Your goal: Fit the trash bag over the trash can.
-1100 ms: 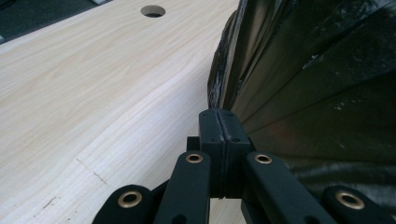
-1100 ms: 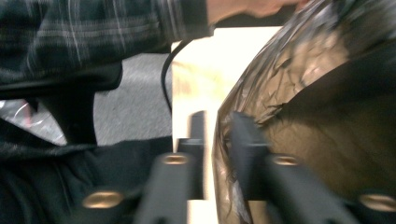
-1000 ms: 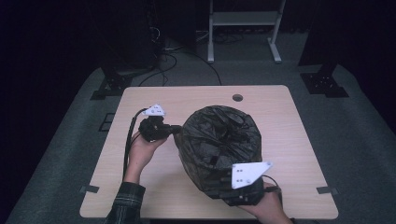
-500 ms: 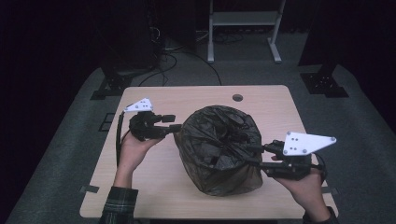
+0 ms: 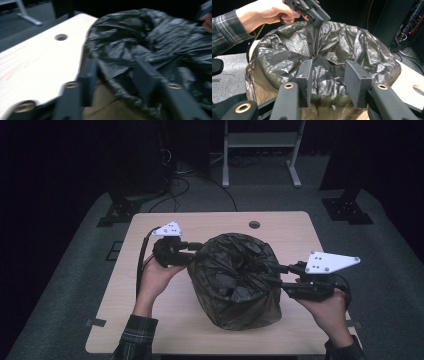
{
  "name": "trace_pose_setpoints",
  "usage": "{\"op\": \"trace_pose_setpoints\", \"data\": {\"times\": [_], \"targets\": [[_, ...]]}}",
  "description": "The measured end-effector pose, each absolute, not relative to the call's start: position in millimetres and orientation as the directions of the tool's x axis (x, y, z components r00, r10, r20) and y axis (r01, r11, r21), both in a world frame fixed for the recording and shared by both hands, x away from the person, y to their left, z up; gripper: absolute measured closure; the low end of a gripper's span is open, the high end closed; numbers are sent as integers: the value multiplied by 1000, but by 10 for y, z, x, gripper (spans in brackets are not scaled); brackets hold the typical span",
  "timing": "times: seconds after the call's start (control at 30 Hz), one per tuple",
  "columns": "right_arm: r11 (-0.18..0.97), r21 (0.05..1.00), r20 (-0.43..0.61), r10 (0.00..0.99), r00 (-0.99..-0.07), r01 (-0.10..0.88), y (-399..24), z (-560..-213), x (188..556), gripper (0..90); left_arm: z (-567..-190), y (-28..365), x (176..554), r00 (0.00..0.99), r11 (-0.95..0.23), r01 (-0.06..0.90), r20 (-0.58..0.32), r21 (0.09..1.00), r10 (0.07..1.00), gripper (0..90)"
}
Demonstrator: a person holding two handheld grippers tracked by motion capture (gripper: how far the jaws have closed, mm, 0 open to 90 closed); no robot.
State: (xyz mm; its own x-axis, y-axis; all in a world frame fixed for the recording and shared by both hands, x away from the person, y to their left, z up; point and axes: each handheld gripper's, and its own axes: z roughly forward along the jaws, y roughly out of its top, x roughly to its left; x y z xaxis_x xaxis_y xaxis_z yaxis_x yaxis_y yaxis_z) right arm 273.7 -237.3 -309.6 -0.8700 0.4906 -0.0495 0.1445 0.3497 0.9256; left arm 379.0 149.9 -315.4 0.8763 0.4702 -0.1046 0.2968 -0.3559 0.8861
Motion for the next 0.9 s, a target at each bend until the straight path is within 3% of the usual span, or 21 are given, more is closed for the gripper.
{"op": "trace_pose_setpoints", "data": {"times": [0.17, 0.63, 0.77, 0.9], "targets": [[346, 924, -38, 510, -859, 164, -2427, -3106, 2753, 529, -3100, 1589, 3732, 877, -348, 262, -72, 900, 474, 894], [361, 895, 46, 508, -860, 261, -2565, -3327, 2742, 408, -3120, 1669, 3723, 872, -333, 267, -79, 904, 484, 898], [366, 892, 58, 488, -871, 265, -2572, -3430, 2754, 563, -3118, 1662, 3720, 872, -333, 268, -80, 904, 483, 899], [394, 888, 28, 465, -885, 235, -2534, -3462, 2742, 868, -3100, 1659, 3715, 872, -338, 262, -71, 904, 485, 899]]}}
